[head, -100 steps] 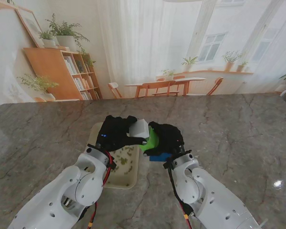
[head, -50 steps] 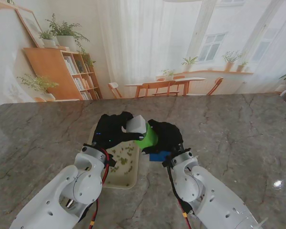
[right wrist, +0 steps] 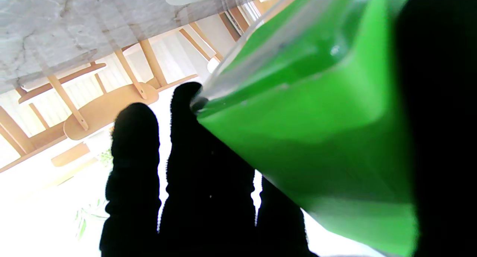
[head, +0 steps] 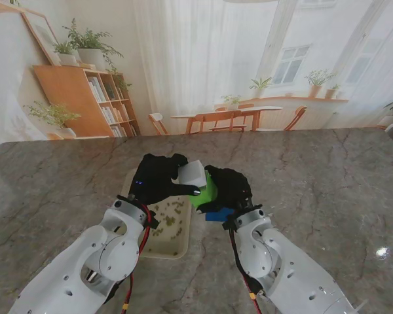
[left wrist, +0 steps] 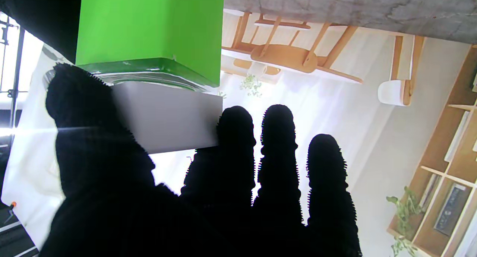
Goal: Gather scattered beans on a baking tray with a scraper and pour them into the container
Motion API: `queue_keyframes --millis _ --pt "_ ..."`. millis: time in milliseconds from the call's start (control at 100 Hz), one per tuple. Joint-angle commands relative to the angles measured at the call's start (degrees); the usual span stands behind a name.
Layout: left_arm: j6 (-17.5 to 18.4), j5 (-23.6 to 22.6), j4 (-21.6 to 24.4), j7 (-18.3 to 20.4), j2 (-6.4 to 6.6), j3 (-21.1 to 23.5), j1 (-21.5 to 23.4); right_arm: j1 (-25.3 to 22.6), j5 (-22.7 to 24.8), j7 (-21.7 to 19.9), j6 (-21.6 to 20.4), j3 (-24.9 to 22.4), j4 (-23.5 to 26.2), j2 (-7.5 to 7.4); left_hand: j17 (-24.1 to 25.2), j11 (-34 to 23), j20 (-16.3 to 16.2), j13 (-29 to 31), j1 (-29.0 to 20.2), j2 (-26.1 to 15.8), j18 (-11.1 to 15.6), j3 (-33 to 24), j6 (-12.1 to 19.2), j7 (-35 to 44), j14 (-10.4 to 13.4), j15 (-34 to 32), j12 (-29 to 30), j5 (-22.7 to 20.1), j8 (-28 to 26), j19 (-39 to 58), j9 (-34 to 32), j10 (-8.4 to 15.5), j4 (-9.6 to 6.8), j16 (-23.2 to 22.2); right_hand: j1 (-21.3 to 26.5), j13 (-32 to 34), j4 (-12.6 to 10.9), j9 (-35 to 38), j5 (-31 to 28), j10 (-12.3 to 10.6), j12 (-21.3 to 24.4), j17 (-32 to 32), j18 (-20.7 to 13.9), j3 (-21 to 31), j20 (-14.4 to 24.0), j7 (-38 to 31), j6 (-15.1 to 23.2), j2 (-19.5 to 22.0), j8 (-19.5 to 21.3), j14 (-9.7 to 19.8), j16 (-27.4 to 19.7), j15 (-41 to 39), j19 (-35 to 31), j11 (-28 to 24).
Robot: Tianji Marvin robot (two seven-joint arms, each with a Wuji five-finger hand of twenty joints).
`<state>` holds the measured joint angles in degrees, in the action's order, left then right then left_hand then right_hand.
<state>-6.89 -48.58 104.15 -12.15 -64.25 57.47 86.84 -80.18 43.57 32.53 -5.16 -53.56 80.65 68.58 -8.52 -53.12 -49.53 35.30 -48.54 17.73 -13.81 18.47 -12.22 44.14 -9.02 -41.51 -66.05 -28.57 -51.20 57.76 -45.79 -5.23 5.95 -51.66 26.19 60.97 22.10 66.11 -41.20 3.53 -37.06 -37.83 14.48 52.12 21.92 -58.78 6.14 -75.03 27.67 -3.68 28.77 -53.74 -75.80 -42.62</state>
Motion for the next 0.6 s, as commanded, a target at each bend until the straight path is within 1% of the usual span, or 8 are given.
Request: queue_keyframes --millis 0,70,210,300,370,450,530,590 --pt "-2.56 -0.58 0.46 -0.30 -0.79 -0.86 -0.29 -0.37 0.33 -0.72 0.15 0.18 -0.38 -0.18 1.68 -3.86 -2.24 -0.84 -10.13 -12.48 -2.04 -16.47 5.76 25.18 -1.39 -2.41 -1.86 -4.36 -7.79 2.05 -2.20 5.18 -3.28 -1.34 9.34 3.49 -0.22 4.77 -7.00 -2.12 -0.53 -0.17 0.78 32.56 -0.40 -11.05 10.52 4.07 1.64 3.64 0.98 -4.42 -1.96 -3.49" --pt "-5.53 0.73 0.72 -0.83 -1.28 -1.78 -0.30 -0.38 0.54 -0.67 0.23 0.21 -0.35 -0.21 2.54 -6.19 -3.15 -0.75 -10.18 -13.59 -3.54 -16.46 4.33 27.31 -3.03 -4.49 -2.88 -6.29 -9.89 3.37 -3.37 3.70 -3.71 -2.02 9.41 3.40 -0.26 4.65 -6.83 -1.98 -0.46 -0.17 0.90 32.47 -0.40 -10.99 10.49 4.29 1.59 3.52 0.87 -4.52 -2.03 -3.55" --pt "-10.09 3.56 1.13 -1.57 -2.13 -2.96 -0.19 -0.37 0.84 -0.40 0.72 0.36 -0.34 -0.21 3.53 -8.62 -4.17 -0.66 -10.84 -13.98 -5.15 -16.48 3.54 30.77 -5.28 -6.75 -3.49 -8.88 -12.23 4.83 -5.08 1.71 -3.85 -2.22 9.73 3.33 -0.40 4.57 -6.83 -1.57 -0.47 0.01 1.17 32.38 -0.38 -11.17 9.95 4.28 1.65 3.22 0.75 -4.92 -2.15 -3.84" --pt "-11.44 3.85 1.21 -1.75 -2.31 -3.35 -0.17 -0.38 1.05 -0.31 1.16 0.46 -0.29 -0.22 3.79 -9.75 -4.60 -0.51 -10.97 -13.96 -5.84 -16.47 3.60 32.16 -5.93 -7.70 -3.77 -10.01 -13.46 5.37 -5.79 1.18 -3.90 -2.15 9.86 3.24 -0.48 4.53 -6.91 -1.37 -0.38 0.17 1.46 32.42 -0.28 -11.33 9.49 4.18 1.68 3.02 0.59 -5.22 -2.37 -4.02" --pt "-11.47 3.66 1.15 -1.94 -2.33 -3.42 -0.14 -0.36 1.20 -0.23 1.31 0.53 -0.30 -0.23 3.80 -9.73 -4.67 -0.69 -11.29 -13.95 -5.81 -16.55 3.82 32.14 -5.90 -7.70 -3.73 -9.87 -13.80 5.42 -5.63 1.29 -3.92 -1.98 9.89 3.23 -0.51 4.49 -6.81 -1.29 -0.35 0.22 1.62 32.48 -0.23 -11.22 9.45 4.10 1.61 2.97 0.48 -5.43 -2.47 -4.14" --pt "-11.48 2.70 1.21 -2.30 -2.24 -3.28 -0.02 -0.31 1.33 -0.24 1.31 0.57 -0.37 -0.27 3.87 -7.56 -4.41 -1.27 -11.73 -14.43 -5.47 -16.41 4.23 30.28 -5.73 -6.47 -2.72 -8.93 -13.52 4.94 -4.47 1.40 -3.81 -0.84 9.82 3.19 -0.53 4.48 -6.78 -1.38 -0.29 0.22 1.60 32.53 -0.21 -11.20 9.55 4.14 1.63 3.02 0.34 -5.54 -2.51 -4.25" --pt "-11.40 2.10 1.38 -2.99 -2.26 -2.81 0.25 -0.29 1.35 -0.38 1.18 0.54 -0.40 -0.31 4.15 -2.87 -3.36 -2.35 -12.36 -14.80 -4.80 -16.33 4.04 24.81 -5.65 -3.64 -0.27 -7.82 -10.84 3.78 -2.59 1.08 -3.67 1.21 9.73 3.16 -0.56 4.33 -6.77 -1.36 -0.21 0.22 1.56 32.51 -0.20 -11.21 9.76 4.27 1.69 3.09 0.24 -5.62 -2.53 -4.26" --pt "-11.45 1.77 1.62 -3.29 -2.25 -2.38 0.49 -0.28 1.42 -0.51 1.08 0.53 -0.39 -0.36 4.65 0.19 -2.59 -3.28 -13.51 -14.03 -4.32 -16.23 3.89 21.25 -5.63 -1.70 1.28 -6.35 -8.46 2.95 -1.08 0.62 -3.10 2.38 9.71 3.01 -0.60 4.28 -6.61 -1.44 -0.20 0.32 1.41 32.41 -0.22 -11.16 9.91 4.44 1.73 3.22 0.16 -5.61 -2.47 -4.32"
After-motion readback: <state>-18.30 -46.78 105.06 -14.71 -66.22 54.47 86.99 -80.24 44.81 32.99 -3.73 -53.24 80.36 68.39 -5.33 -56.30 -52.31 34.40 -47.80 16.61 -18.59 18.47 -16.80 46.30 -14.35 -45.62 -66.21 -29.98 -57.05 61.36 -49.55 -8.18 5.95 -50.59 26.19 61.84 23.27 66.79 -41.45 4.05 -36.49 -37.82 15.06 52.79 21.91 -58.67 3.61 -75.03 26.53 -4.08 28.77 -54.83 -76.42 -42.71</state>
